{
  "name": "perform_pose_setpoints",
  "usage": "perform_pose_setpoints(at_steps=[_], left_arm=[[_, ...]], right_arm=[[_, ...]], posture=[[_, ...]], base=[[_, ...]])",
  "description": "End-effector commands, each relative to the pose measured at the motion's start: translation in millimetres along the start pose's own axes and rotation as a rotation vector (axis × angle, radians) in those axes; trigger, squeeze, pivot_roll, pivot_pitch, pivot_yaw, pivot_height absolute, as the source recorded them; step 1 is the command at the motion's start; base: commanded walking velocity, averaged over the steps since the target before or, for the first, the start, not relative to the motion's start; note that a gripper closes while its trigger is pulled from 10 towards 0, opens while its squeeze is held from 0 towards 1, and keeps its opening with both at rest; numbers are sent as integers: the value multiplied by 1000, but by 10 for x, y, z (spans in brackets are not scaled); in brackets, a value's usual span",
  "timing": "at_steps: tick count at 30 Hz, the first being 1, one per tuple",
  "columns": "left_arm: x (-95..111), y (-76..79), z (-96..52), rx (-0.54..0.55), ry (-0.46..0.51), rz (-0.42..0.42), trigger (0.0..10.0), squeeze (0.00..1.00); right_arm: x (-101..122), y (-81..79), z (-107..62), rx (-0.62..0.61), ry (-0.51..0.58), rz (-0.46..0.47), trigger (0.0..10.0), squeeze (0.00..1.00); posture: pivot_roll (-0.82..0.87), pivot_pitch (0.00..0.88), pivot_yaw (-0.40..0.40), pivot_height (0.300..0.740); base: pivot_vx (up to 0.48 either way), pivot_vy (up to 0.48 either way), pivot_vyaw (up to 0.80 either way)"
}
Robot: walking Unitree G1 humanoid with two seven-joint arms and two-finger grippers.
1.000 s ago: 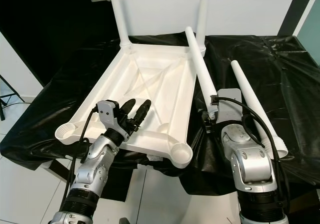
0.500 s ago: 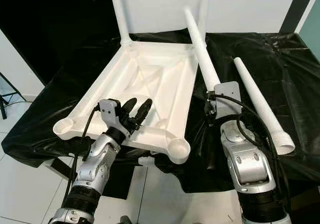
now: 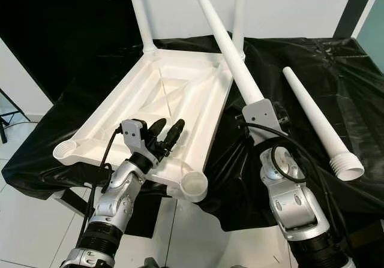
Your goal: Building children table
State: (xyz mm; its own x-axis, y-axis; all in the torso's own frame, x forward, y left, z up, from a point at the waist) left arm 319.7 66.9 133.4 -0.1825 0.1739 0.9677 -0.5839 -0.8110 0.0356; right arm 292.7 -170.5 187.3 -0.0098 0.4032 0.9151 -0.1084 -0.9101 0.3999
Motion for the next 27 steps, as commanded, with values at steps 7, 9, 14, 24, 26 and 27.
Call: perform_pose_setpoints(at_steps=[7, 9, 14, 24, 26, 27], left_arm=[[-1, 1, 37, -17, 2, 8, 10000, 0], [0, 2, 37, -18, 2, 8, 10000, 0], [-5, 5, 34, -22, 0, 9, 10000, 0], [-23, 2, 28, -24, -6, 21, 10000, 0], [-28, 2, 26, -24, -8, 22, 10000, 0], [-30, 3, 25, -24, -9, 23, 10000, 0]], right_arm=[[36, 205, 1, -112, 51, 9, 10000, 1000], [24, 217, 0, -120, 45, 21, 10000, 1000], [-40, 218, 5, -119, 11, 68, 10000, 0], [-405, 291, 58, -162, -239, 385, 10000, 0], [-481, 290, 67, -161, -287, 426, 10000, 169], [-528, 286, 72, -159, -316, 453, 10000, 169]], posture=[[-175, 0, 68, 740], [-176, 0, 69, 740], [-176, 0, 71, 740], [-166, 0, 62, 740], [-166, 0, 62, 740], [-166, 0, 62, 740]], base=[[0, 0, 0], [0, 0, 0], [0, 0, 0], [0, 0, 0], [0, 0, 0], [0, 0, 0]])
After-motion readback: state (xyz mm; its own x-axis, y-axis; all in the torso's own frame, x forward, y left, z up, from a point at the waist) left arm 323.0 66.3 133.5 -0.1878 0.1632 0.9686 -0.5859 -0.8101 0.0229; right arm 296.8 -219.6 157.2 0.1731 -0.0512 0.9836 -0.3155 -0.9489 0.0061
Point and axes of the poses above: a point about 5 cm out from each wrist's last joint towards the gripper, its own z axis pointing out of the wrist towards the gripper, its own x axis along the axis of the wrist's last joint, y = z × x, the point moved 2 cm from there along z, pointing out of the wrist towards the gripper, and after that the axes turned 11 degrees about z, right-handed, at the moved point
